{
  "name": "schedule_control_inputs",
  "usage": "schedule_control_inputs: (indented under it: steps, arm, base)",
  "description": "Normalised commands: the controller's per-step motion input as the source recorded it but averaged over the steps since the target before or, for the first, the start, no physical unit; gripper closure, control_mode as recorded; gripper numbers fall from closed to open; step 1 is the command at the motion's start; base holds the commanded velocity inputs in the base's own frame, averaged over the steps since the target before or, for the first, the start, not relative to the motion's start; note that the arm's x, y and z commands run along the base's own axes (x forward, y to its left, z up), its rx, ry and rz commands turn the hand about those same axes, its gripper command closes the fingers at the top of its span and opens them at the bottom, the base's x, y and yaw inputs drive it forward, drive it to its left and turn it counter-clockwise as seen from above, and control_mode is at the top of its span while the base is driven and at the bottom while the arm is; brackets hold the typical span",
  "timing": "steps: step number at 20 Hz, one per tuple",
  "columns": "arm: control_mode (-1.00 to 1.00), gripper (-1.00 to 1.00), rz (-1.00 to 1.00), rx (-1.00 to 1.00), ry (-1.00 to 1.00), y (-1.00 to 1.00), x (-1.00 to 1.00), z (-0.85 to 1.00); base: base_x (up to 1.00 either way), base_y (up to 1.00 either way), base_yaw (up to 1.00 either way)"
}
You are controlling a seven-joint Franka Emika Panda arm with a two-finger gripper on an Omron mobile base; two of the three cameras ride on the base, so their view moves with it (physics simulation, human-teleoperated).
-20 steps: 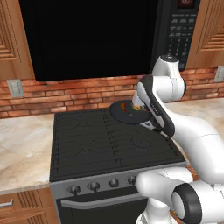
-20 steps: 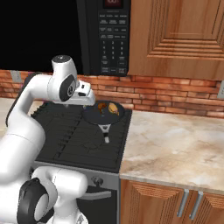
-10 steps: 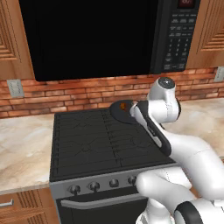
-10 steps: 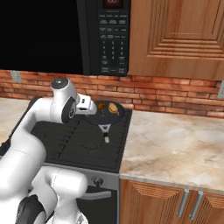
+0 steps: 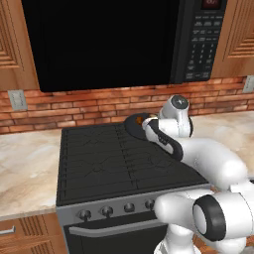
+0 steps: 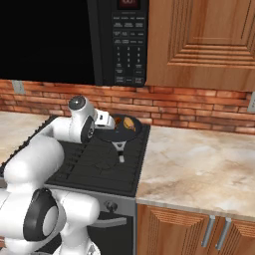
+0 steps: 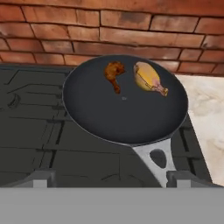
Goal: Take the chicken drumsticks from the pan and place one on each plate on the dining counter.
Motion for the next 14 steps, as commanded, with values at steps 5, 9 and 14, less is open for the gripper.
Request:
schedule_control_inputs:
  steps: [5, 9, 14]
  arm:
    - [-1.0, -1.0, 0.0, 0.0, 0.0, 0.0, 0.66, -0.22]
    - [-1.0, -1.0, 0.0, 0.0, 0.0, 0.0, 0.57, -0.24]
    - [-1.0, -1.0, 0.0, 0.0, 0.0, 0.0, 0.54, -0.33]
  base:
    - [0.0, 0.0, 0.0]
    - [0.0, 0.0, 0.0]
    - [0.0, 0.0, 0.0]
